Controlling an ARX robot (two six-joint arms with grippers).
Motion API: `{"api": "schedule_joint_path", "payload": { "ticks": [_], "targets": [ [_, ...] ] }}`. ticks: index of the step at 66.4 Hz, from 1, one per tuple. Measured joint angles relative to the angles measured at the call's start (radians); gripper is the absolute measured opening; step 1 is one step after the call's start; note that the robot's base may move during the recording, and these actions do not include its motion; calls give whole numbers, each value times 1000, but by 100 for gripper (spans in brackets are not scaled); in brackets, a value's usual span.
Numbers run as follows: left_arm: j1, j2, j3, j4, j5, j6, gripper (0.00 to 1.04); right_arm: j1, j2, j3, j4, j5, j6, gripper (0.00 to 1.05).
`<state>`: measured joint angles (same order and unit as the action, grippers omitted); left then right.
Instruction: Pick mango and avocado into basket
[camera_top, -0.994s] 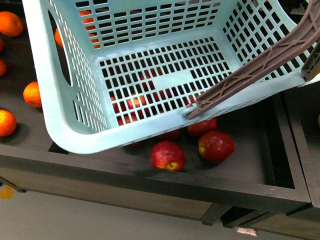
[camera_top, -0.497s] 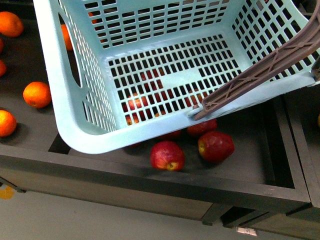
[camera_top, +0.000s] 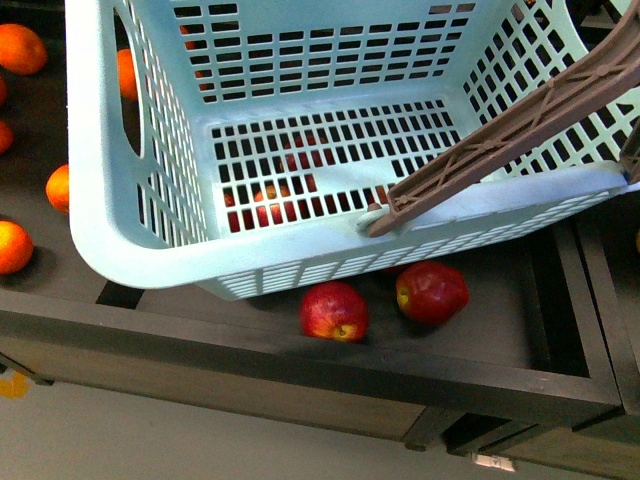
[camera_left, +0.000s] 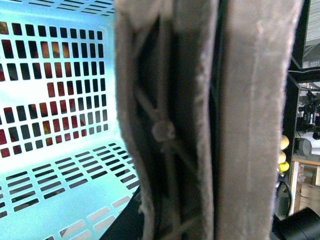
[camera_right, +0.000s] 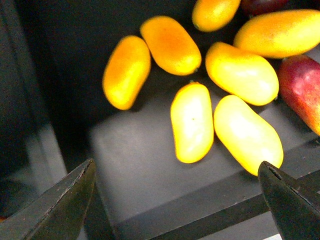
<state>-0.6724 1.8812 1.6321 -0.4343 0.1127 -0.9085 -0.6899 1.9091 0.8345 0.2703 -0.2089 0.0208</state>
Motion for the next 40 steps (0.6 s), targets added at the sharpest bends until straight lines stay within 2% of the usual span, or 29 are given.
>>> {"api": "schedule_joint_path", "payload": {
  "ticks": [17, 40],
  "targets": [
    [0, 0, 0, 0, 0, 0, 15, 8, 339, 214, -22, 32, -14, 96],
    [0, 0, 0, 0, 1, 0, 15, 75, 536, 417, -71, 82, 39, 96]
  ]
}}
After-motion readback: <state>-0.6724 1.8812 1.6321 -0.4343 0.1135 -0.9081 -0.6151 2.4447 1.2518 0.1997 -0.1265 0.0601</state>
